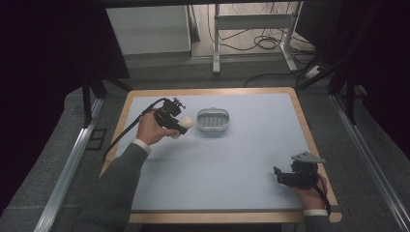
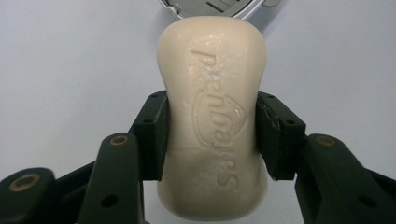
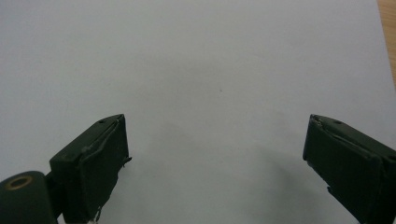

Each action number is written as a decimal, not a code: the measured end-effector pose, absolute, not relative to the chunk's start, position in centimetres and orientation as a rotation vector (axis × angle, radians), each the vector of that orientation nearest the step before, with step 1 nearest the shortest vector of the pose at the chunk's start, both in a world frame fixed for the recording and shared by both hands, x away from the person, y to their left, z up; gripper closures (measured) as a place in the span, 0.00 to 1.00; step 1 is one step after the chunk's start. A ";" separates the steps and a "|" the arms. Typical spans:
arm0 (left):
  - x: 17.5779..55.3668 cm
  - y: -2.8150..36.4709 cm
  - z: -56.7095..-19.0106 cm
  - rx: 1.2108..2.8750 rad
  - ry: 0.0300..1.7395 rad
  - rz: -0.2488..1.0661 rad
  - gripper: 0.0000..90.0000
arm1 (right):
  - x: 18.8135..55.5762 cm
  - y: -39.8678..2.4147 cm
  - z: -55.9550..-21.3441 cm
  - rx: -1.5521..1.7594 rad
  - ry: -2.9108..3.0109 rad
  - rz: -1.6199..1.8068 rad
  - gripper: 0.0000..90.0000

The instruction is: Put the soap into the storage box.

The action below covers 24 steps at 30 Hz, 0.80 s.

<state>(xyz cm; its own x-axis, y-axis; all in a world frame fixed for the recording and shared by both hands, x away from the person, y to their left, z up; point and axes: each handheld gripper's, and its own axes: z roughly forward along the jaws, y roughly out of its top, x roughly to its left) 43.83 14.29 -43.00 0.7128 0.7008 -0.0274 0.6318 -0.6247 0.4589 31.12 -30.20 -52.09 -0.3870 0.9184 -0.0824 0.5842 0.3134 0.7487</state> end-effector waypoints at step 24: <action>46.6 11.3 -42.0 2.518 0.940 0.272 0.55 | 31.1 -30.4 -52.1 1.331 2.078 0.870 0.07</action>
<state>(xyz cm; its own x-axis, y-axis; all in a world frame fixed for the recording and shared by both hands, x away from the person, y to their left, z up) 46.57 11.27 -42.00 0.7500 0.6607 0.0302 0.5750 -0.6740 0.4638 31.15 -30.39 -52.12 -0.3828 0.9202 -0.0824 0.5869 0.3111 0.7475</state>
